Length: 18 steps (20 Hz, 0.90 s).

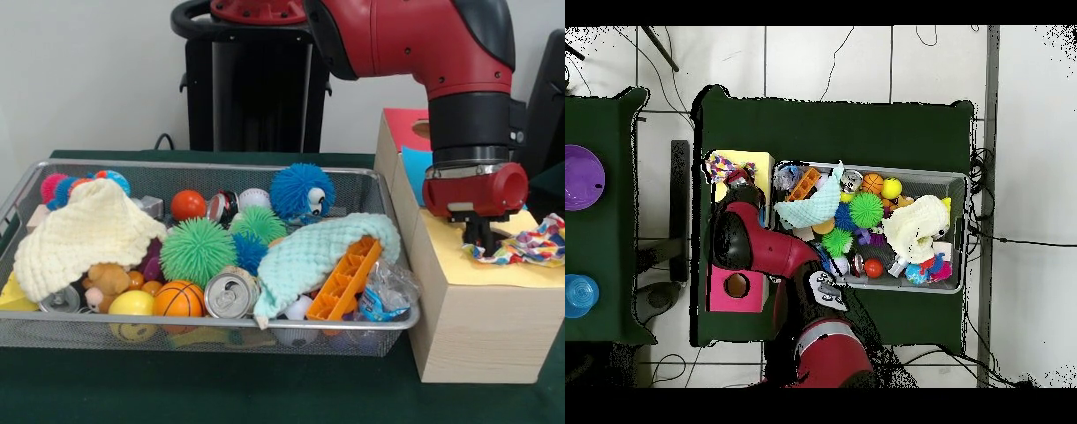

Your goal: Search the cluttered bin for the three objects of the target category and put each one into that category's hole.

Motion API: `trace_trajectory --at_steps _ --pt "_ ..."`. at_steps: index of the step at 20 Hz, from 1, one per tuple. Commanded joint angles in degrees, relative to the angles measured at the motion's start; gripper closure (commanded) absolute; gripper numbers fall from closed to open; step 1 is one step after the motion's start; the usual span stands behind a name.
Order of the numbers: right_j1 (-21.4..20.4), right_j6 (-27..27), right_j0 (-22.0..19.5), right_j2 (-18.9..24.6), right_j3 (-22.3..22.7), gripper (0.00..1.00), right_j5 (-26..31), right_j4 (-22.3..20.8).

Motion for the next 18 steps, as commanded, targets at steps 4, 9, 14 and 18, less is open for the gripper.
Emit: trace_trajectory --at_steps 4,9,14,18 --pt "5.54 15.81 0.60 0.30 0.76 0.00 -5.04 6.20" --pt "-2.25 13.63 6.66 -5.75 3.37 0.00 8.61 19.73" --pt "-2.26 10.01 14.45 -15.38 -1.96 0.00 22.06 30.78" --pt "-1.12 9.99 17.36 -19.65 -5.07 0.00 27.04 31.86"
